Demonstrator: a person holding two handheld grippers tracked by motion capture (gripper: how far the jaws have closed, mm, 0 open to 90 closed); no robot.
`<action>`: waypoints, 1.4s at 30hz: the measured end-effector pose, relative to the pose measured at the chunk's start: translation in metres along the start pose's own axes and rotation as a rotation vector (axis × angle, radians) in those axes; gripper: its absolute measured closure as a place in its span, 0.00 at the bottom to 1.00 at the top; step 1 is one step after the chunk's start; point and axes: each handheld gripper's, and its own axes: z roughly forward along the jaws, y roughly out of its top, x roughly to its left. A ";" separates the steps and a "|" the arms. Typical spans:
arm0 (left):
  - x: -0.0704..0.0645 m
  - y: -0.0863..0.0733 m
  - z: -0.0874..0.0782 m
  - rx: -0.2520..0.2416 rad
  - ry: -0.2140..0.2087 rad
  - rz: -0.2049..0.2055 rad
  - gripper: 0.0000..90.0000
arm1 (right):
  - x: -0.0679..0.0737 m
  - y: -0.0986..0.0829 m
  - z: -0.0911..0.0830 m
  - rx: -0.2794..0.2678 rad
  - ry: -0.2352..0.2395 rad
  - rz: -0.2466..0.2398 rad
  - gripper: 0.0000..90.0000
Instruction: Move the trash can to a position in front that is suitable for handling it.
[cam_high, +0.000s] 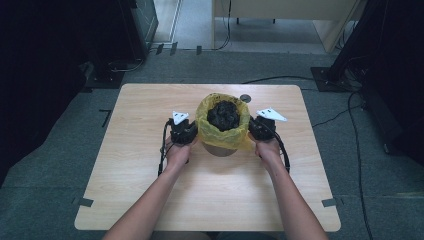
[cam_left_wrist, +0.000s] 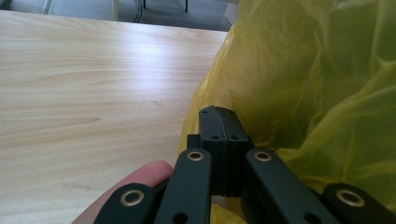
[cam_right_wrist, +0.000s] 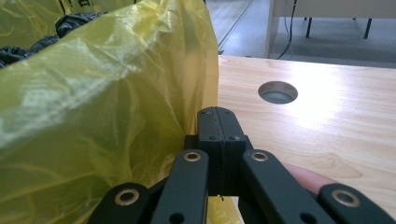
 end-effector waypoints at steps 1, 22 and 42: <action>0.000 -0.001 -0.002 0.002 0.001 0.009 1.00 | 0.002 -0.001 -0.001 -0.001 -0.003 0.001 1.00; 0.009 -0.031 -0.059 -0.020 0.015 0.047 1.00 | 0.044 -0.026 -0.030 0.002 0.040 0.011 1.00; 0.006 -0.067 -0.118 -0.052 0.051 0.046 1.00 | 0.084 -0.052 -0.071 0.017 0.097 0.008 1.00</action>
